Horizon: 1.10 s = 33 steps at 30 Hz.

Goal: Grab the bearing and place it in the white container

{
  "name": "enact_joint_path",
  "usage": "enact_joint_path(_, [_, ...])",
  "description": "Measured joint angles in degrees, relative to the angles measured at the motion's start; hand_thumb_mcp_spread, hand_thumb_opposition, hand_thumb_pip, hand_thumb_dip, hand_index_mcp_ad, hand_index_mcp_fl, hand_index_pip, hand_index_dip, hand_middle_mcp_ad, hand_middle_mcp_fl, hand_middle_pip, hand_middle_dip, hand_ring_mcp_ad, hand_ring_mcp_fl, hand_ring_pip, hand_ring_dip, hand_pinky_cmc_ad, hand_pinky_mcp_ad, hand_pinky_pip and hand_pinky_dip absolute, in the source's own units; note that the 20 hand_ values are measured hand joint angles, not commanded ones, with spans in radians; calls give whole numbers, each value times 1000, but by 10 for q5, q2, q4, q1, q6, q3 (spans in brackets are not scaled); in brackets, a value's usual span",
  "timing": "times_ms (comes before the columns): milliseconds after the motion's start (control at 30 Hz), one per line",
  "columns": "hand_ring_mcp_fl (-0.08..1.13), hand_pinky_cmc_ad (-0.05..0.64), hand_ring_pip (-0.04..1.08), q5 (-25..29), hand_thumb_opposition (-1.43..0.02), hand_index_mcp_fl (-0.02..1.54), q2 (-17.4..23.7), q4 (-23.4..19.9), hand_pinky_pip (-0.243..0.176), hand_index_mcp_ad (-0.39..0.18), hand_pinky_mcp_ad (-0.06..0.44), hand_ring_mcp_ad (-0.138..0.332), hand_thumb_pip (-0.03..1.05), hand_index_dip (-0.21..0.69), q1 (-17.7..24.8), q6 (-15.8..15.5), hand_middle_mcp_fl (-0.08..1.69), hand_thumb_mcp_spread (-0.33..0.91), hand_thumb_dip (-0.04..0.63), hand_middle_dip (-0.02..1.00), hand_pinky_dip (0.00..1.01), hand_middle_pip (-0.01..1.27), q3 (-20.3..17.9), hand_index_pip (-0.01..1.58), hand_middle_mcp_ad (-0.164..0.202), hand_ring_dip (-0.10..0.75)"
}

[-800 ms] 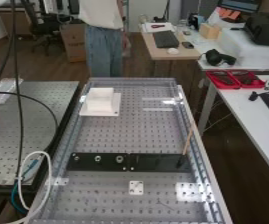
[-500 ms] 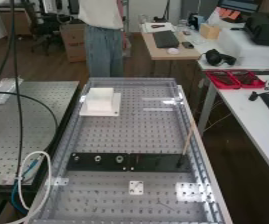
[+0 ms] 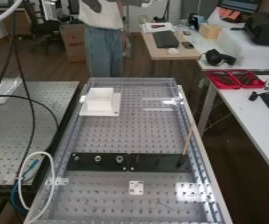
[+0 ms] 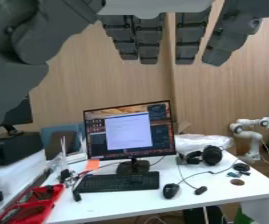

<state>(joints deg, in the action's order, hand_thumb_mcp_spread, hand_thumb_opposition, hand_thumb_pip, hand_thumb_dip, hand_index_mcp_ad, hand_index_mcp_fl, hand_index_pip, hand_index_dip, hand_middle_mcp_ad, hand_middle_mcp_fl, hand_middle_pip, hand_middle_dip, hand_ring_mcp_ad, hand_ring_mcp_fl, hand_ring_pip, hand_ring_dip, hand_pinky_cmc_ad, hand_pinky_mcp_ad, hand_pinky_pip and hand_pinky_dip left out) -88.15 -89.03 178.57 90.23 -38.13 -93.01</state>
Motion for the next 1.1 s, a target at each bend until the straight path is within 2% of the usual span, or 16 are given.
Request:
enact_joint_path(133, [51,333,96,0,-707,44,1,-6,-91,87,232,202,152,94,0,1,12,201,9,51,126,140,-6,86,98,12])
enact_joint_path(333, [51,332,96,17,-707,40,6,-37,-103,87,232,218,159,106,4,-17,9,216,5,51,134,138,-35,82,101,12])
enact_joint_path(633, [51,330,99,54,-707,40,11,-127,-106,84,232,216,222,140,9,-18,10,279,17,63,140,143,-128,86,103,12])
enact_joint_path(733, [51,330,99,67,-707,44,9,-146,-106,72,232,220,239,140,10,-10,10,278,21,63,140,143,-153,86,105,12])
enact_joint_path(900, [44,333,96,86,-707,44,-7,-170,-106,38,229,220,248,101,10,28,7,279,16,63,138,138,-189,87,106,12])
enact_joint_path(1100, [44,333,99,114,-707,44,-24,-203,-106,9,232,222,297,63,9,54,10,304,19,77,141,143,-226,82,110,12])
